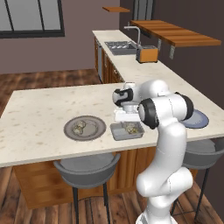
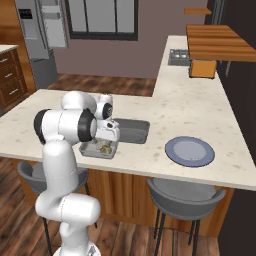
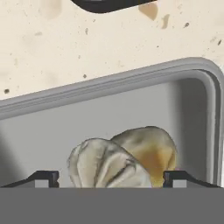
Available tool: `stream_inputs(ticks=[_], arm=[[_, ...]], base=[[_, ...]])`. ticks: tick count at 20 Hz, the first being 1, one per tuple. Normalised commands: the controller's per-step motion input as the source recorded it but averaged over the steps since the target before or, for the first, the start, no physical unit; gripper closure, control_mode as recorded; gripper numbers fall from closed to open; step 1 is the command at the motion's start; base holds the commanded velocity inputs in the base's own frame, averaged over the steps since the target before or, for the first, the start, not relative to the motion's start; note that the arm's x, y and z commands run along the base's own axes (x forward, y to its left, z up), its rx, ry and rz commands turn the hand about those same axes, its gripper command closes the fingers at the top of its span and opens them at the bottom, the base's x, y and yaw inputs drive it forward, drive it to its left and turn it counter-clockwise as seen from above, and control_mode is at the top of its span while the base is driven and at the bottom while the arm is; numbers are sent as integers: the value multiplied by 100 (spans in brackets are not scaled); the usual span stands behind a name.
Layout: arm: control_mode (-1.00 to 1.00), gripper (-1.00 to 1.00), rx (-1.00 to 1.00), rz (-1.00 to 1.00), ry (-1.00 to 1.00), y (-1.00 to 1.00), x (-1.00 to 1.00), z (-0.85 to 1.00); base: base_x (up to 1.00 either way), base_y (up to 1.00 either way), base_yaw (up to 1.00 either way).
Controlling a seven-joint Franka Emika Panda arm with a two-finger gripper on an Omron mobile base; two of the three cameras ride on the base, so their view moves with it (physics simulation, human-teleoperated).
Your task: Place two dumplings into each of the tupperware containers and then place the containers in the fridge.
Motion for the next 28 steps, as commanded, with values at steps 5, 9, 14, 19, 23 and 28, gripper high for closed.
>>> stream_inputs(ticks=[5, 9, 14, 19, 23, 28], arm=[[-100, -100, 0, 0, 0, 0, -18, 41], [-100, -100, 0, 0, 1, 21, -39, 31], [-100, -100, 0, 1, 0, 84, -22, 0], [-100, -100, 0, 6, -7, 51, 0, -2], [-100, -100, 0, 13, -19, 0, 2, -39], [-100, -100, 3, 6, -20, 8, 0, -19]], base=[[0, 0, 0], [0, 0, 0], [0, 0, 0], [0, 0, 0], [0, 0, 0], [0, 0, 0]])
